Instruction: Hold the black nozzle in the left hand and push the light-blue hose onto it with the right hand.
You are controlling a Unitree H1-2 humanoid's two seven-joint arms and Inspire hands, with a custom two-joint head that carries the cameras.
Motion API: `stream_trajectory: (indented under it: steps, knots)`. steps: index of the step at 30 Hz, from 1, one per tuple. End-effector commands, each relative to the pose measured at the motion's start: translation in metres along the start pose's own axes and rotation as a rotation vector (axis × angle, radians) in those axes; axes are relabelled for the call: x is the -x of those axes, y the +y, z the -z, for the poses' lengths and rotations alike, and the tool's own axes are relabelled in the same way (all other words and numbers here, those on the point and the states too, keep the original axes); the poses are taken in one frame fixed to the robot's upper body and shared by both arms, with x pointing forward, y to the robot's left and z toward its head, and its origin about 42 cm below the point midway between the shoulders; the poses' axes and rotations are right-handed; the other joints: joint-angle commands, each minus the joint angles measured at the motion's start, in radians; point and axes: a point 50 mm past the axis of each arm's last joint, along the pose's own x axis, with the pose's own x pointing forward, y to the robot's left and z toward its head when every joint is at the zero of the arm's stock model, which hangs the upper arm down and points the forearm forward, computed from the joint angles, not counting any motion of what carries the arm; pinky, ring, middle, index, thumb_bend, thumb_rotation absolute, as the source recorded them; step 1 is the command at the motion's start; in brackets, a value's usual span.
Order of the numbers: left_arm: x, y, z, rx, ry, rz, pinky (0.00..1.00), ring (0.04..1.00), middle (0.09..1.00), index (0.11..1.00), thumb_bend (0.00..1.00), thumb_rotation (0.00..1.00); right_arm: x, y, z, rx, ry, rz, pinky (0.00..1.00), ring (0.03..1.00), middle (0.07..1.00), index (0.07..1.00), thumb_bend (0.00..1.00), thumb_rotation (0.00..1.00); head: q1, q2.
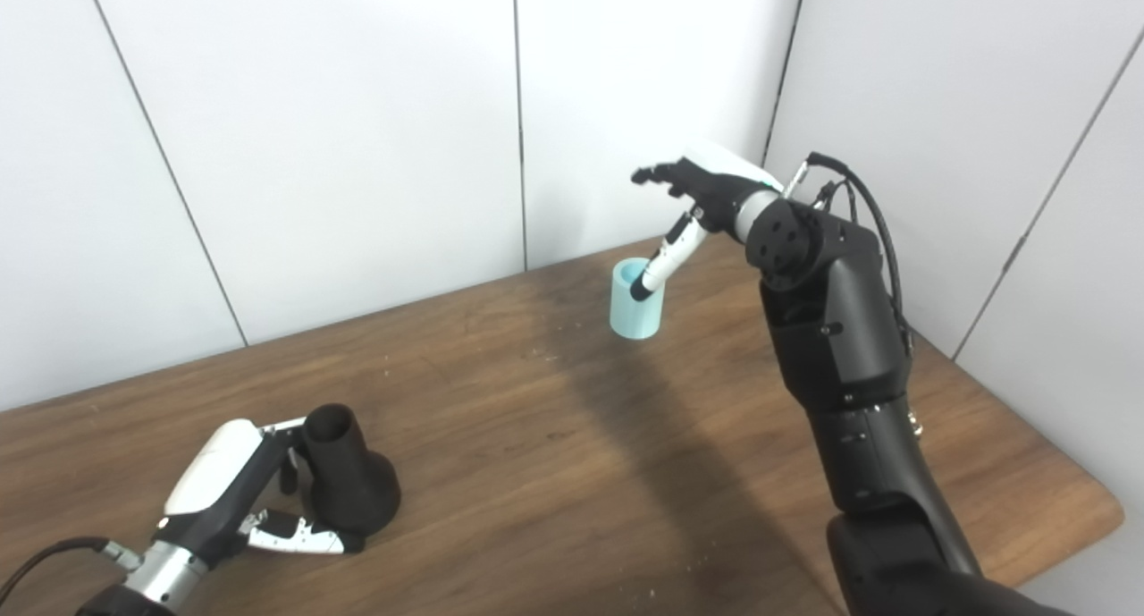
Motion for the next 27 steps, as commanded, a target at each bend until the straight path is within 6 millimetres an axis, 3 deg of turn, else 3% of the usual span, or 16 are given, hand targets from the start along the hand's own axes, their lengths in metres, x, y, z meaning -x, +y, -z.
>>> stream_trajectory:
  steps: [1,11,15,18,27]
  knots:
    - [0.036,-0.03,0.028,-0.063,0.117,0.187,0.46,0.451,0.419,0.514,0.52,0.0,-0.004,-0.028,-0.014,0.022,-0.033,0.092,0.77,0.921,0.929,0.894,0.87,0.14,-0.003,0.001]
    - [0.043,-0.031,0.031,-0.046,0.124,0.195,0.46,0.456,0.441,0.51,0.52,0.0,-0.035,-0.003,-0.004,0.115,-0.07,0.027,0.76,0.916,0.93,0.897,0.92,0.25,0.008,0.006]
    - [0.043,-0.032,0.031,-0.037,0.125,0.197,0.46,0.459,0.433,0.513,0.52,0.0,-0.044,0.009,0.0,0.116,-0.036,0.001,0.8,0.951,0.947,0.899,0.91,0.25,0.033,0.014]
    - [0.043,-0.031,0.029,-0.033,0.123,0.195,0.48,0.451,0.407,0.513,0.52,0.0,-0.052,0.017,0.003,0.119,-0.012,-0.011,0.85,0.922,0.926,0.901,0.91,0.25,0.038,0.016]
    - [0.047,-0.028,0.027,-0.027,0.131,0.188,0.46,0.458,0.433,0.513,0.52,0.0,-0.078,0.029,0.003,0.077,0.011,-0.036,0.79,0.901,0.913,0.896,0.9,0.23,0.051,0.027]
